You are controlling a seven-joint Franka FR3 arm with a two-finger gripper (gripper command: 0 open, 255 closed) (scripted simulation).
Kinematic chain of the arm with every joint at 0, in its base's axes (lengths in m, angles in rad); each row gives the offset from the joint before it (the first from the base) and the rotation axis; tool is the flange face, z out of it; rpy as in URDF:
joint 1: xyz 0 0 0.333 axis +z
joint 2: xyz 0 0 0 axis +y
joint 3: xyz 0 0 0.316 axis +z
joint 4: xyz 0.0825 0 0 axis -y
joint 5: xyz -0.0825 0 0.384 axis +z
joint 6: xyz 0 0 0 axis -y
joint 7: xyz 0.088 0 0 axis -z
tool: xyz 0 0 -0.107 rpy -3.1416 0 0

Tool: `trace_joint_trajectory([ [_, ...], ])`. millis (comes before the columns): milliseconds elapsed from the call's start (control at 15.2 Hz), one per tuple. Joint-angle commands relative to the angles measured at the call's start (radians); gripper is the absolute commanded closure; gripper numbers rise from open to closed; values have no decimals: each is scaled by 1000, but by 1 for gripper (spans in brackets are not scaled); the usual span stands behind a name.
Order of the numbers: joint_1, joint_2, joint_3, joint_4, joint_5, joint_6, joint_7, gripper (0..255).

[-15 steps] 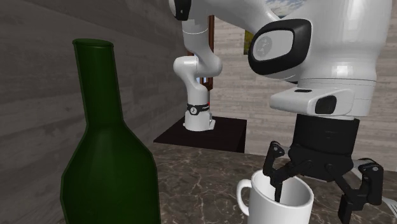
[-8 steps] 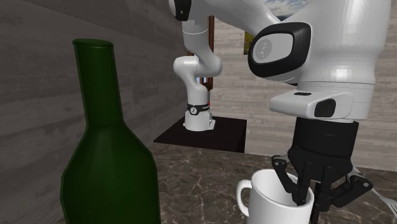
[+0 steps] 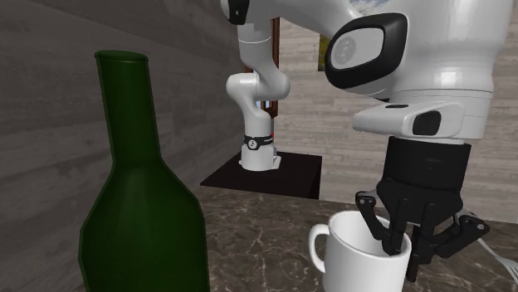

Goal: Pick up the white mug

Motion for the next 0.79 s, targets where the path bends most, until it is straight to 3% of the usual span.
trace_joint_trajectory([
  [0,-4,-13,7,5,10,-17,-8,255],
  [726,-28,-93,44,26,67,-109,-50,255],
])
